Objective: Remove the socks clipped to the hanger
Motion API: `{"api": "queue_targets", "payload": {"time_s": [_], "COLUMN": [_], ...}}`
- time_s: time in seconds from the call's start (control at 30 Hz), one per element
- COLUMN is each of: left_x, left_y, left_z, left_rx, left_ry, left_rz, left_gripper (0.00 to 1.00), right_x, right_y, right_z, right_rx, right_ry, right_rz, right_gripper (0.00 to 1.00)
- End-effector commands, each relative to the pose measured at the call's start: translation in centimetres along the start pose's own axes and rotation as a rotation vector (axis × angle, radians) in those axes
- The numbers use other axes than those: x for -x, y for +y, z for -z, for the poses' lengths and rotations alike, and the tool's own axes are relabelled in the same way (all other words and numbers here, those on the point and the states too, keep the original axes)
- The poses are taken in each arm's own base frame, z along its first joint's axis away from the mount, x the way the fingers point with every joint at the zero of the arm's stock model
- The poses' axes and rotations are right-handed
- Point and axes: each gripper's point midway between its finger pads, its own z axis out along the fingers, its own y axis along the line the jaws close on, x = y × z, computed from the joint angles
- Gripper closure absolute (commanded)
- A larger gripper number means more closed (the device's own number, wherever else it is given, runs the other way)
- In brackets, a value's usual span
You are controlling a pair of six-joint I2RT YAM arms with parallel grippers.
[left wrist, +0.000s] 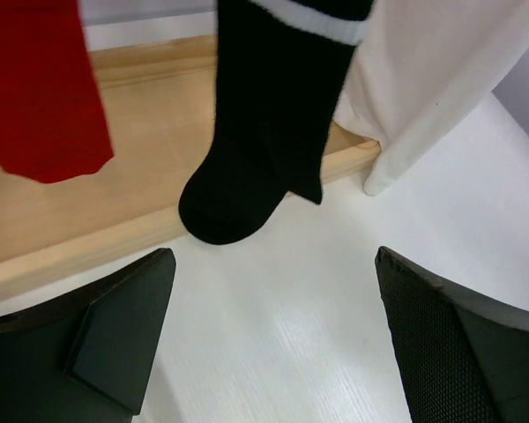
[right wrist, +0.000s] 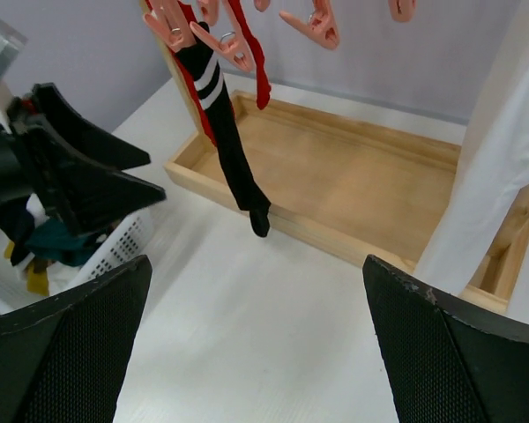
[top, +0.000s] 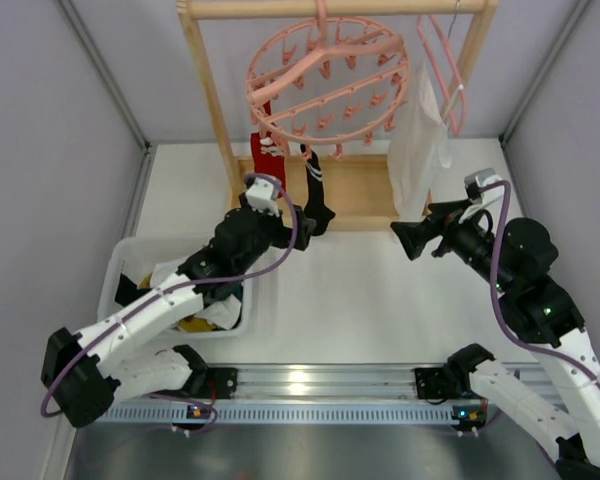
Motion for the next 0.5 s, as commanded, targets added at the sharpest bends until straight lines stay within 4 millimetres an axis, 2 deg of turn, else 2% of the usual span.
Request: {"api": "queue_targets", "payload": {"time_s": [0.0,0.13,0.2,0.23,0.33,0.37,0.4,0.47], "left_x": [4.3,3.5,4.0,3.5,3.9,3.1,3.4,2.5], "left_y": [-2.0,-2.0,-1.9,-0.9,0.3,0.5,0.4,0.9], "left_z": [-2.2,-4.1,-4.8,-5.5,-6.5,-7.3,-7.6,-8.5], "left_rx": [0.046,0.080,0.099,0.156,0.246,0.261,0.264,0.290], "left_ry": [-0.159,-0.165,-0.195,-0.192,-0.214,-0.200,-0.211,-0.197], "left_rz": [-0.108,-0.139,-0.146,-0.149,-0.146,-0.154,-0.157,-0.167], "left_gripper": [0.02,0.02,0.03,0.04,0.10,0.15,0.19,0.30], "right_x": [2.2,1.9,2.0,1.9,1.9,1.9,2.0,2.0], "right_y": [0.4,1.4,1.8,2.1,2.6,2.7,2.8,3.0], "right_z": [-0.1,-0.2,-0.2,-0.2,-0.3,-0.3,-0.3,-0.4], "right_rx": [0.009,0.067,0.092,0.107,0.139,0.142,0.148,0.160], "right_ry": [-0.095,-0.089,-0.094,-0.090,-0.090,-0.091,-0.095,-0.097], "right_rz": [-0.062,-0.077,-0.084,-0.085,-0.090,-0.090,-0.090,-0.090], "right_gripper": [0.01,0.01,0.01,0.01,0.01,0.01,0.01,0.01]}}
